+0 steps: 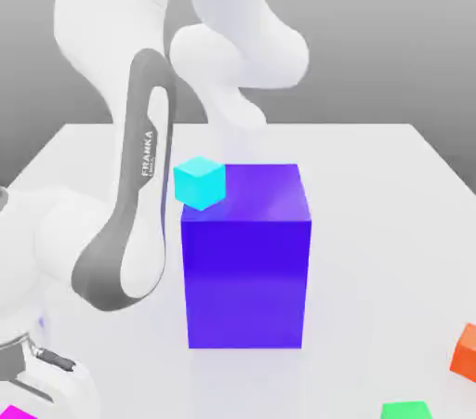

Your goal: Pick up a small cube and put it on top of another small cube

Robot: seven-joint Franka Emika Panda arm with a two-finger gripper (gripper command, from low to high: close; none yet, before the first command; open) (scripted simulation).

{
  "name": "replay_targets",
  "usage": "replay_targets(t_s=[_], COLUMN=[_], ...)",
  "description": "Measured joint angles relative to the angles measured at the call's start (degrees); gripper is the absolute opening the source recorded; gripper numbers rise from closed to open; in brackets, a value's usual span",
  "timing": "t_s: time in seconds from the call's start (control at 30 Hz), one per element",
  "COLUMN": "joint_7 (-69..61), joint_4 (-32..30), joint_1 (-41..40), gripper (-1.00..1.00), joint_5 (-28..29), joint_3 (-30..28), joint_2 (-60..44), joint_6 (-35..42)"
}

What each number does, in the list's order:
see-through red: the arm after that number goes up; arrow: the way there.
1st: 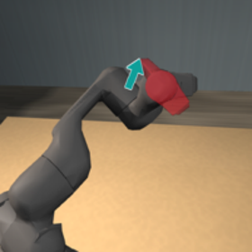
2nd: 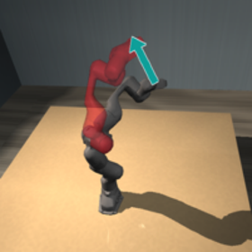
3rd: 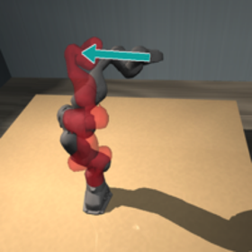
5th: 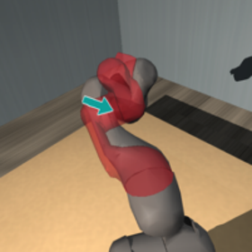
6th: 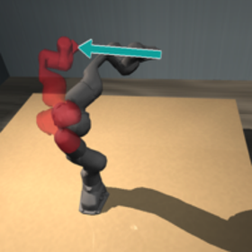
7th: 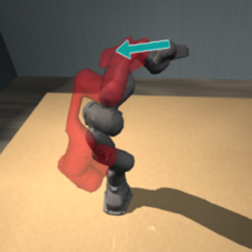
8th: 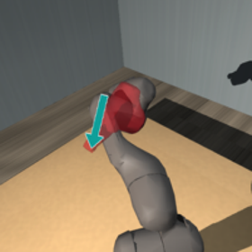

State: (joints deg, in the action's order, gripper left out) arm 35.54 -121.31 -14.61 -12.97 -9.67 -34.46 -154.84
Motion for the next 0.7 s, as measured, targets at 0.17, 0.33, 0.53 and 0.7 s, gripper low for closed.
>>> replay_targets(t_s=[0.17,0.33,0.53,0.7], joint_7=[1.8,6.7,13.6,19.9], joint_4=[-1.8,-2.1,-2.2,-2.5], joint_1=[1.8,9.5,19.7,28.5], gripper=[-1.0,-1.0,-1.0,-1.0], joint_5=[2.4,4.5,7.8,11.3], joint_3=[-2.1,1.1,5.8,9.3], joint_2=[7.6,9.8,11.9,14.3], joint_6=[5.7,8.5,10.5,11.7])
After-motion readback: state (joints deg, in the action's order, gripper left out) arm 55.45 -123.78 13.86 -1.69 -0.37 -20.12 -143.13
